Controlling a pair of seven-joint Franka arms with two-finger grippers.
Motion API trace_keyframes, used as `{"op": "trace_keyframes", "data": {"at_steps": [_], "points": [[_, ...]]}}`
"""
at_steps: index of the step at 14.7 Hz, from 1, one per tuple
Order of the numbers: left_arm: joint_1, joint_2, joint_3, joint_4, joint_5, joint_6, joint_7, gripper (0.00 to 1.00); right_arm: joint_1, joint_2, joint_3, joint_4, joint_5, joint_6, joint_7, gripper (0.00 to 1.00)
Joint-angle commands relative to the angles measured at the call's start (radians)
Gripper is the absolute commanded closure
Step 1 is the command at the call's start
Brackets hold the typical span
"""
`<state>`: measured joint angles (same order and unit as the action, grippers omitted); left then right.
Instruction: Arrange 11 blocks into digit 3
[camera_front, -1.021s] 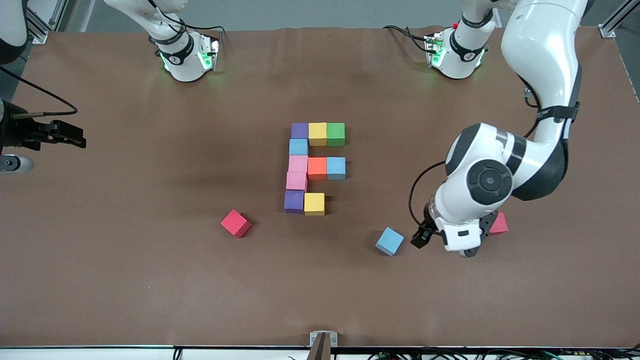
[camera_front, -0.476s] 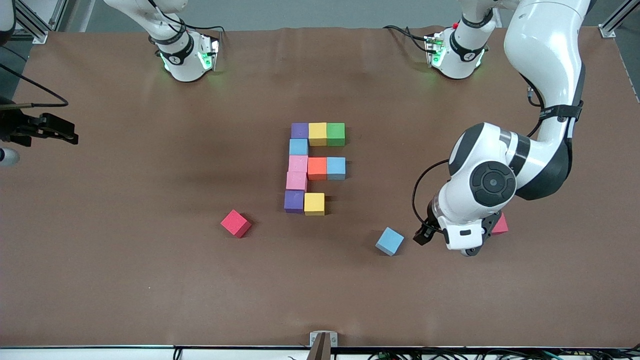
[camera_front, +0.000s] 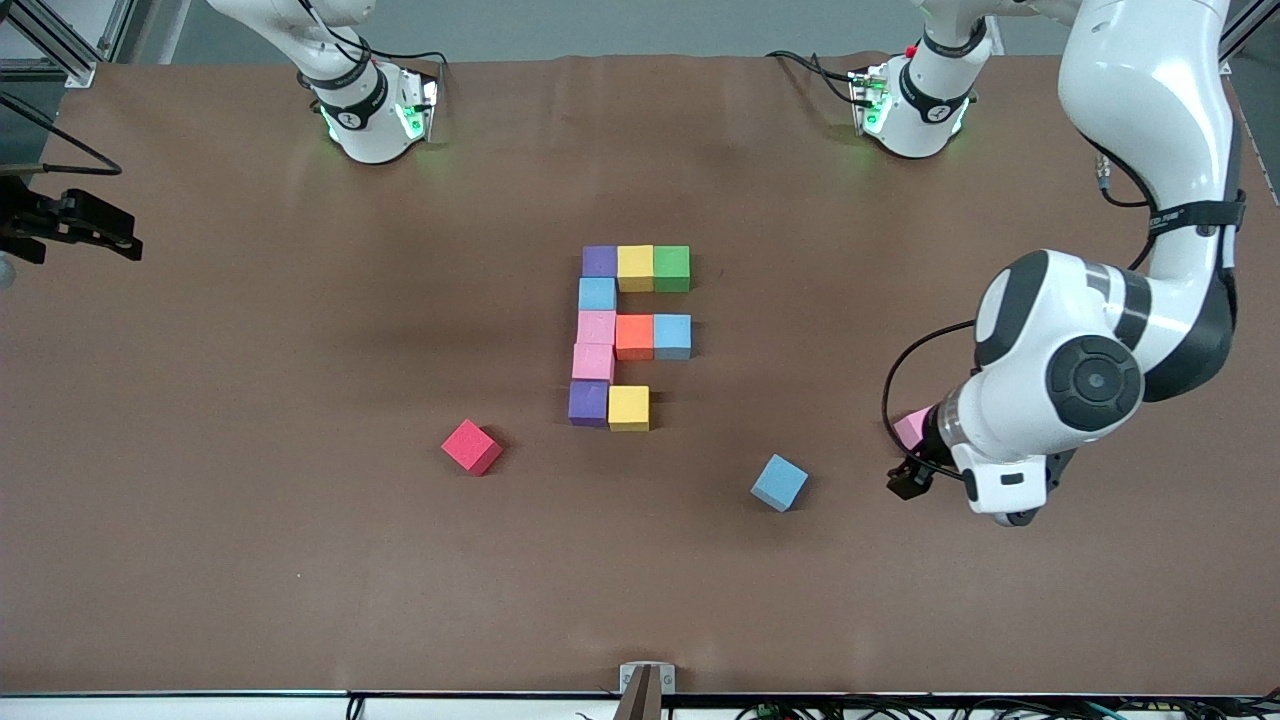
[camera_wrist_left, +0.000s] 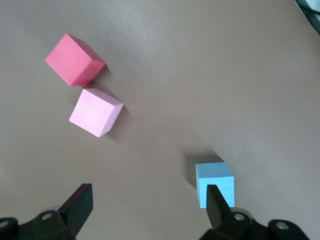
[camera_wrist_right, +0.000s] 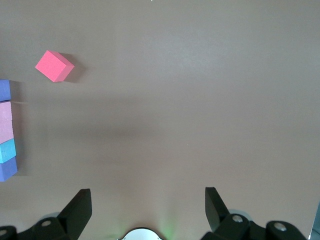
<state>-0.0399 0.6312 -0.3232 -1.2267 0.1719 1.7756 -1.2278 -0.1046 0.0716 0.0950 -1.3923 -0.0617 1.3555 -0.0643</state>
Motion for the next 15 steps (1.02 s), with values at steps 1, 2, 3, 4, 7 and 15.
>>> {"op": "trace_keyframes", "data": {"at_steps": [1, 2, 3, 4, 7, 15], "points": [[0.000, -0.007, -0.002, -0.010, -0.014, -0.012, 0.020, 0.00, 0.020, -0.050, -0.023, -0.051, 0.014, 0.004, -0.006, 0.00], [0.000, -0.007, -0.002, -0.010, -0.012, -0.012, 0.027, 0.00, 0.035, -0.058, -0.038, -0.057, 0.014, 0.002, -0.006, 0.00], [0.002, -0.007, -0.002, -0.008, -0.012, -0.012, 0.030, 0.00, 0.055, -0.068, -0.064, -0.071, 0.014, 0.005, -0.006, 0.00], [0.002, -0.007, -0.002, -0.008, -0.012, -0.012, 0.033, 0.00, 0.065, -0.079, -0.076, -0.082, 0.014, 0.008, -0.006, 0.00], [0.009, -0.007, -0.002, -0.008, -0.014, -0.012, 0.051, 0.00, 0.075, -0.088, -0.080, -0.091, 0.014, 0.007, -0.006, 0.00], [0.026, -0.010, 0.006, -0.010, -0.012, -0.012, 0.079, 0.00, 0.092, -0.110, -0.115, -0.111, 0.063, 0.017, -0.008, 0.00]]}}
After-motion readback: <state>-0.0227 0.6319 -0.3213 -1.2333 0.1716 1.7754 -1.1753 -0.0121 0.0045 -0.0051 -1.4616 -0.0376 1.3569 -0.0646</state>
